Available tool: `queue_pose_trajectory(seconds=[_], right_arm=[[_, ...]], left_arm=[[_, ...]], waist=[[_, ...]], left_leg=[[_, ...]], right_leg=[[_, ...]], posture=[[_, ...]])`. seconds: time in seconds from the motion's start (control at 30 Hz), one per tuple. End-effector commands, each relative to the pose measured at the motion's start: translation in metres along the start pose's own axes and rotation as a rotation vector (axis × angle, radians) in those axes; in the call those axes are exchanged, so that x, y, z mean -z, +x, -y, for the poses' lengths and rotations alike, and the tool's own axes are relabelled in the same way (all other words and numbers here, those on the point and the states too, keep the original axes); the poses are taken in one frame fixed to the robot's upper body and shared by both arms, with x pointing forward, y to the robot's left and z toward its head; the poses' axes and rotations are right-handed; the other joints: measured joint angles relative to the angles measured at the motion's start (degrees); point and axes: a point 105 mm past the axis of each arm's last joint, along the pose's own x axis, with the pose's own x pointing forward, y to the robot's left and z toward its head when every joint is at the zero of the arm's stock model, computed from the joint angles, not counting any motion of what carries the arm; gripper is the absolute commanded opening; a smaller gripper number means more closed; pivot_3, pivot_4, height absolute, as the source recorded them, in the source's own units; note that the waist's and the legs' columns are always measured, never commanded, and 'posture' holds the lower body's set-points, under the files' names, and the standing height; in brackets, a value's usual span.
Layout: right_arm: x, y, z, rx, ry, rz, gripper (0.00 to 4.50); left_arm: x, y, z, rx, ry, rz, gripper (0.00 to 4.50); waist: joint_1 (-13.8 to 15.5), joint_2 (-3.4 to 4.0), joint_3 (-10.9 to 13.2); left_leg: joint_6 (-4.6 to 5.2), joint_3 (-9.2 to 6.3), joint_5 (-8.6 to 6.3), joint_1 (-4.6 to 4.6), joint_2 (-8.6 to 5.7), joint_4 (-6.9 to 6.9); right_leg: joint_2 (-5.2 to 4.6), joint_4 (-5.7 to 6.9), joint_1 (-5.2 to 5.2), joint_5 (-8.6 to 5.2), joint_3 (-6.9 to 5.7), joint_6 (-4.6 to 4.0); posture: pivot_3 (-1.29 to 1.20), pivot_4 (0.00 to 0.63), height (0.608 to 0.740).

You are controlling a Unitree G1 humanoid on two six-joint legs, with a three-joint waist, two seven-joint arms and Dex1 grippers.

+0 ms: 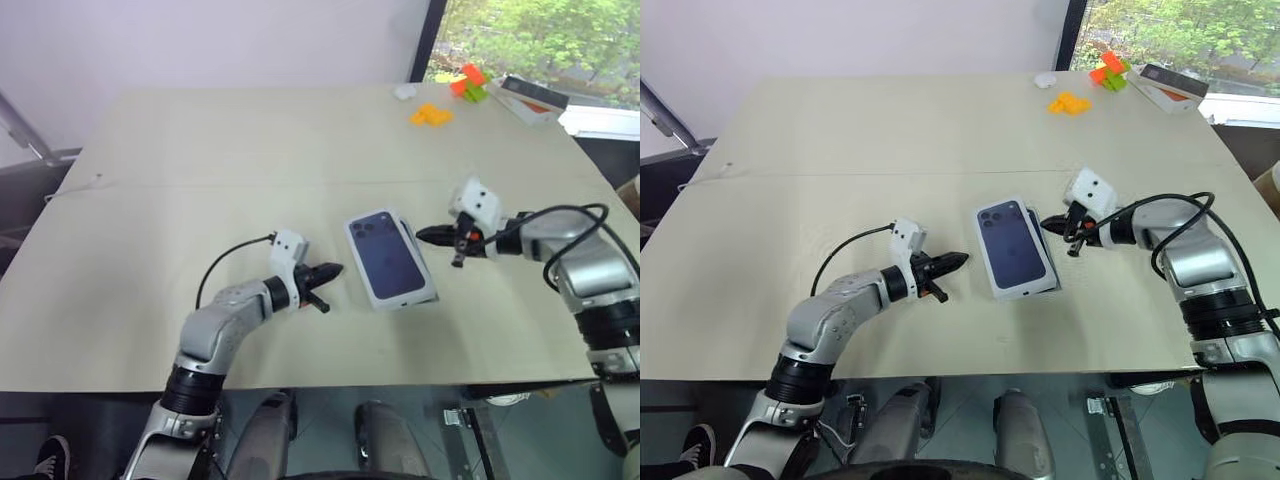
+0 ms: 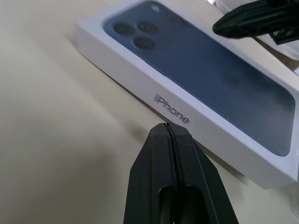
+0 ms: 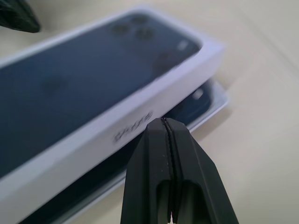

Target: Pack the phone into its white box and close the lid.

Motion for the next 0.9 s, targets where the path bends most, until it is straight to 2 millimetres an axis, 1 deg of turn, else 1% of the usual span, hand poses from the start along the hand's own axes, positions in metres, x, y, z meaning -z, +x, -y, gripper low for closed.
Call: queue_pose_trajectory(seconds=[0.03, 0.13, 0.33, 0.53, 0.7, 0.83, 0.9], right_arm=[[-0.005, -0.004, 0.003, 0.017, -0.058, -0.003, 0.04], [-0.001, -0.003, -0.002, 0.008, -0.086, -0.017, 0.04], [0.001, -0.005, -0.004, 0.006, -0.078, -0.022, 0.04], [0.004, -0.008, -0.008, -0.004, -0.07, -0.031, 0.04], [0.008, -0.013, -0.003, 0.021, -0.079, -0.047, 0.04], [0.012, -0.015, 0.003, 0.047, -0.083, -0.067, 0.04], [0.013, -0.014, 0.003, 0.045, -0.088, -0.071, 0.04]], left_arm=[[-0.004, 0.009, 0.007, 0.036, 0.022, 0.021, 0.0], [-0.003, 0.017, 0.011, 0.059, 0.023, 0.006, 0.0], [-0.002, 0.033, 0.016, 0.1, 0.037, -0.005, 0.0], [-0.011, 0.038, 0.022, 0.13, 0.054, 0.02, 0.0], [-0.022, 0.041, 0.024, 0.139, 0.056, 0.045, 0.0], [-0.022, 0.046, 0.027, 0.153, 0.063, 0.038, 0.0], [-0.021, 0.048, 0.029, 0.16, 0.073, 0.031, 0.0]], waist=[[0.02, 0.01, 0.0], [0.14, 0.01, -0.01], [0.18, 0.02, -0.01], [0.2, 0.02, -0.01], [0.21, 0.02, -0.01], [0.19, 0.02, -0.01], [0.19, 0.02, -0.01]], left_leg=[[0.0, 0.0, 0.0, 0.02, 0.01, 0.01], [0.0, -0.02, 0.0, 0.03, 0.01, 0.02], [0.0, -0.03, 0.0, 0.01, 0.0, 0.16], [0.01, -0.06, -0.02, 0.0, -0.01, 0.31], [0.03, -0.07, -0.03, -0.04, -0.01, 0.47], [0.04, -0.07, -0.03, -0.03, -0.01, 0.52], [0.04, -0.07, -0.03, -0.03, -0.02, 0.53]], right_leg=[[0.01, 0.01, 0.02, 0.0, 0.0, 0.0], [0.02, 0.02, 0.03, 0.0, -0.02, -0.01], [0.01, 0.02, 0.1, 0.0, -0.03, 0.0], [0.01, 0.04, 0.17, 0.01, -0.06, 0.01], [0.01, 0.09, 0.2, 0.01, -0.06, -0.02], [0.01, 0.09, 0.24, 0.02, -0.06, -0.03], [0.01, 0.09, 0.24, 0.03, -0.05, -0.01]], posture=[[0.0, 0.15, 0.74], [0.0, 0.15, 0.74], [0.0, 0.15, 0.74], [0.0, 0.15, 0.74], [0.0, 0.15, 0.74], [0.0, 0.15, 0.74], [0.0, 0.15, 0.74]])
